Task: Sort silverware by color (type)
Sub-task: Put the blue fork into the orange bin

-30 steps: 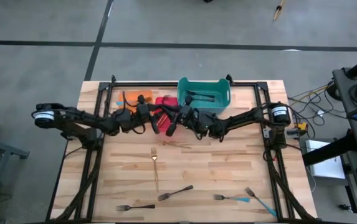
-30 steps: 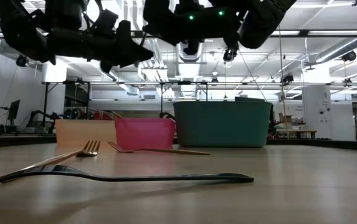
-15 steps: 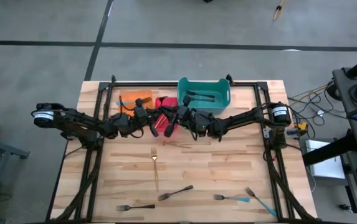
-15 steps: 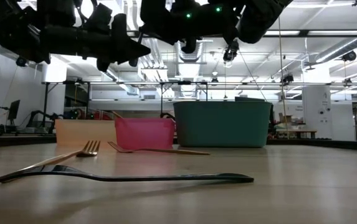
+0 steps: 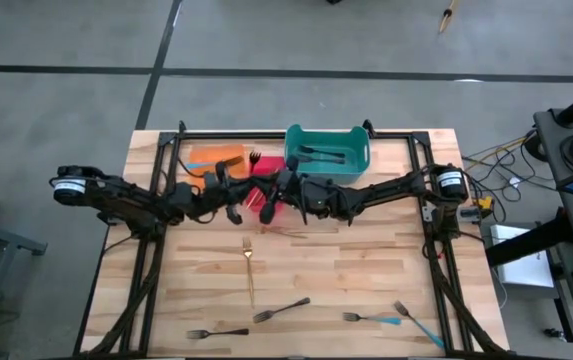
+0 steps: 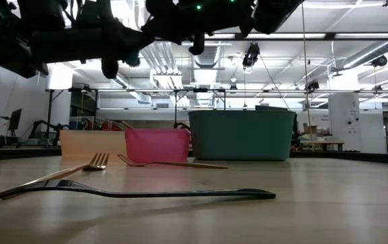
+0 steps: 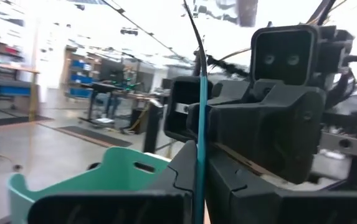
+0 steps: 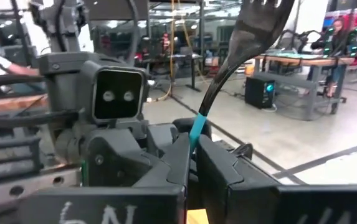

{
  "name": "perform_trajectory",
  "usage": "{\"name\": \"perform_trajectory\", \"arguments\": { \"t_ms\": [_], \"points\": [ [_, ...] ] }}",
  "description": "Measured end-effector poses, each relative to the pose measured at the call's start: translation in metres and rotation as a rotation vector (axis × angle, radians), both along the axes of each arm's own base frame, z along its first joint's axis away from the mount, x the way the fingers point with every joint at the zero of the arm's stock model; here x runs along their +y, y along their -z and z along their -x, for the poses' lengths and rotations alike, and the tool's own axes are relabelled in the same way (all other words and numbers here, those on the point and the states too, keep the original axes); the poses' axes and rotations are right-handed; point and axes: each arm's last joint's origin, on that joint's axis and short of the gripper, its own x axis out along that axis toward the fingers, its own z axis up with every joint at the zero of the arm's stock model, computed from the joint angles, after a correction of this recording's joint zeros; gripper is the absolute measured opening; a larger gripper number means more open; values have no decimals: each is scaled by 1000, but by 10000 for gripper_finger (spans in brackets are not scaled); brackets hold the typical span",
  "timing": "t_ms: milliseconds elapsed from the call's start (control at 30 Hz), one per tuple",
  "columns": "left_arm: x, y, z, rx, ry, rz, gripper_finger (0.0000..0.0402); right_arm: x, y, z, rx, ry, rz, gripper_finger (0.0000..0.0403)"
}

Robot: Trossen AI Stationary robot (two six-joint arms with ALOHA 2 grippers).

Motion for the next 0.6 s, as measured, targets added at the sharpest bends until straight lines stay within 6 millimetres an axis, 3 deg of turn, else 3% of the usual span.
{"name": "perform_trajectory", "arguments": {
  "t_ms": [333, 600],
  "points": [
    [-3, -3, 4, -64, 128, 108, 0, 0, -24, 1, 140, -56, 16, 85],
    [-5, -7, 5, -101, 214, 151, 0, -1, -47, 18, 211, -50, 40, 152]
  ]
}}
